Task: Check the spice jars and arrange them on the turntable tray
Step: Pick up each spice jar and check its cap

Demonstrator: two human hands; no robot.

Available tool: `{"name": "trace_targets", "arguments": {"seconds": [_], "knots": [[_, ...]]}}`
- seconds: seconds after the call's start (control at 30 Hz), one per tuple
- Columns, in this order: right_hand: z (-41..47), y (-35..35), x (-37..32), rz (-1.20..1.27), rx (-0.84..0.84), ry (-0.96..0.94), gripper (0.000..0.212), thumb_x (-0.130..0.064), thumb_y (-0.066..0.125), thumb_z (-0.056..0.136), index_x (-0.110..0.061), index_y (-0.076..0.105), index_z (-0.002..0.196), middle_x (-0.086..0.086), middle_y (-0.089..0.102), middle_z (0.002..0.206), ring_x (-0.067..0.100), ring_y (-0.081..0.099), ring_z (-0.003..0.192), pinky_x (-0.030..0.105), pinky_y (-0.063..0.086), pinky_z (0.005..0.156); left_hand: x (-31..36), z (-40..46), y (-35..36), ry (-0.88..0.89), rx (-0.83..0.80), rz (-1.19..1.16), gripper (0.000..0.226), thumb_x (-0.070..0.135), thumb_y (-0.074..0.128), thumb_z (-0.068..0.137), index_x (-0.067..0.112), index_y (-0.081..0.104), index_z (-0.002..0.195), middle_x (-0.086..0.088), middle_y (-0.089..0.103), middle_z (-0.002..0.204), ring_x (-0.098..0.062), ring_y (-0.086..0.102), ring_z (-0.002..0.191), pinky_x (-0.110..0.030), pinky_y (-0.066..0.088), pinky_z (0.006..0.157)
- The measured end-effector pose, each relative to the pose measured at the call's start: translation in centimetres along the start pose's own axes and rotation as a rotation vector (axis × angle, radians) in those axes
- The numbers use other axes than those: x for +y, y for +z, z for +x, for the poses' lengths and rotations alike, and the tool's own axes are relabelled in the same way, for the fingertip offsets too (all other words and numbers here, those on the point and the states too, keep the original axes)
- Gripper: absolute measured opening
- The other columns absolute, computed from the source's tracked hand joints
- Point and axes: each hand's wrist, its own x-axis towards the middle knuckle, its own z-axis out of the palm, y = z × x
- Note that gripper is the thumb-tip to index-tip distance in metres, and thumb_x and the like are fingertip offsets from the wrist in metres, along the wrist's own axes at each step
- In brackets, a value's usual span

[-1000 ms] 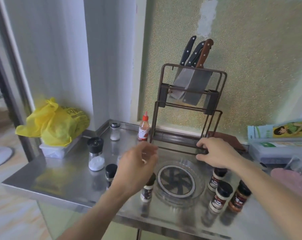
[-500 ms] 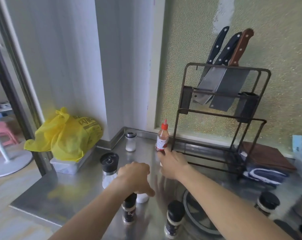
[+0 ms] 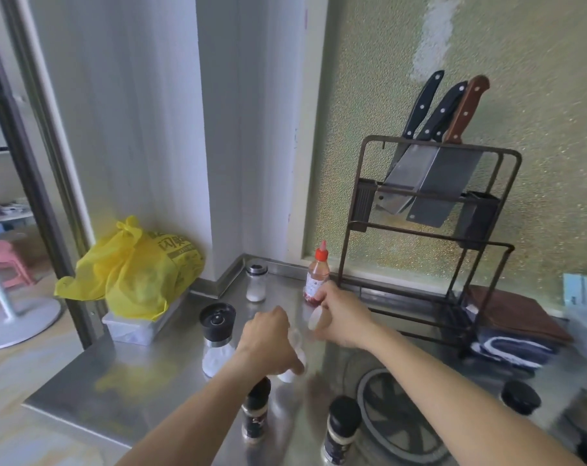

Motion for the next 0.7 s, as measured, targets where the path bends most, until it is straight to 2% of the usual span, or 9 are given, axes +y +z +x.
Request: {"name": "trace_targets", "arguments": {"seconds": [0.07, 0.13, 0.23, 0.3, 0.33, 0.4, 0.47, 0.57, 0.7], "knots": [[-1.5, -2.5, 0.1, 0.077, 0.012, -0.003, 0.055, -0.029, 0.083, 0.072, -0.025, 0.057, 0.121, -0.005, 0.064, 0.111, 0.020, 0.064, 0.102, 0.031, 0.048, 0.079, 0.5, -0.8, -0.7, -0.007, 0.070, -0.147, 0.070, 0.041, 0.091, 0.063, 0.014, 0.058, 0.118, 0.003, 0.061, 0.106, -0.020, 0.059, 0.099, -0.032, 0.052, 0.083], [-3.3, -4.9, -0.1, 0.160, 0.015, -0.014, 0.059, -0.027, 0.089, 0.066, -0.025, 0.064, 0.119, -0.008, 0.066, 0.109, 0.016, 0.066, 0.101, 0.034, 0.054, 0.089, 1.0, -1.7, -1.0, -0.001, 0.138, -0.317, 0.067, 0.041, 0.092, 0.059, 0.018, 0.062, 0.115, 0.006, 0.064, 0.103, -0.016, 0.061, 0.096, -0.029, 0.054, 0.080], [-5.8, -8.0, -0.8, 0.209, 0.030, -0.081, 0.057, -0.033, 0.086, 0.059, -0.031, 0.073, 0.114, -0.008, 0.072, 0.109, 0.015, 0.070, 0.099, 0.042, 0.056, 0.093, 2.2, -3.4, -1.1, 0.053, 0.211, -0.562, 0.057, 0.036, 0.093, 0.060, 0.024, 0.068, 0.110, 0.010, 0.072, 0.101, -0.006, 0.067, 0.090, -0.016, 0.051, 0.069], [-7.5, -9.7, -1.2, 0.190, 0.043, -0.132, 0.054, -0.032, 0.083, 0.062, -0.034, 0.074, 0.115, -0.011, 0.071, 0.109, 0.012, 0.069, 0.099, 0.041, 0.056, 0.092, 3.3, -4.7, -1.3, 0.103, 0.231, -0.707, 0.048, 0.028, 0.092, 0.064, 0.028, 0.070, 0.107, 0.013, 0.071, 0.094, -0.001, 0.066, 0.085, -0.011, 0.050, 0.064], [-8.4, -10.5, -1.6, 0.178, 0.052, -0.154, 0.051, -0.029, 0.084, 0.066, -0.035, 0.074, 0.116, -0.012, 0.069, 0.109, 0.010, 0.068, 0.098, 0.037, 0.056, 0.091, 3.9, -5.4, -1.4, 0.125, 0.234, -0.764, 0.046, 0.024, 0.091, 0.066, 0.031, 0.071, 0.107, 0.014, 0.069, 0.093, -0.003, 0.067, 0.085, -0.013, 0.052, 0.065], [-10.2, -12.0, -2.0, 0.170, 0.069, -0.189, 0.048, -0.022, 0.084, 0.072, -0.039, 0.070, 0.114, -0.016, 0.068, 0.109, 0.004, 0.067, 0.098, 0.029, 0.057, 0.089, 5.1, -6.4, -1.6, 0.168, 0.237, -0.822, 0.045, 0.023, 0.090, 0.067, 0.037, 0.072, 0.106, 0.012, 0.070, 0.094, -0.011, 0.069, 0.089, -0.022, 0.056, 0.074], [-11.7, -13.2, -2.3, 0.146, 0.074, -0.209, 0.047, -0.019, 0.085, 0.073, -0.041, 0.066, 0.111, -0.018, 0.069, 0.107, 0.001, 0.066, 0.096, 0.025, 0.058, 0.085, 6.1, -7.2, -1.6, 0.211, 0.255, -0.827, 0.048, 0.026, 0.090, 0.066, 0.040, 0.072, 0.108, 0.013, 0.073, 0.095, -0.009, 0.069, 0.092, -0.025, 0.057, 0.078], [-13.3, -15.2, -2.6, 0.030, 0.073, -0.231, 0.047, -0.020, 0.087, 0.073, -0.036, 0.068, 0.113, -0.013, 0.070, 0.106, 0.005, 0.068, 0.093, 0.029, 0.058, 0.084, 7.5, -8.2, -1.6, 0.227, 0.289, -0.876, 0.062, 0.029, 0.093, 0.060, 0.039, 0.065, 0.115, 0.016, 0.071, 0.100, 0.001, 0.067, 0.095, -0.016, 0.052, 0.079], [-15.0, -17.6, -2.9, -0.132, 0.015, -0.280, 0.048, -0.014, 0.086, 0.075, -0.031, 0.070, 0.117, -0.012, 0.066, 0.114, 0.007, 0.064, 0.096, 0.031, 0.054, 0.088, 9.1, -9.1, -1.5, 0.251, 0.291, -0.917, 0.051, 0.028, 0.096, 0.055, 0.031, 0.068, 0.098, 0.018, 0.074, 0.088, 0.005, 0.069, 0.087, -0.019, 0.056, 0.077]]}}
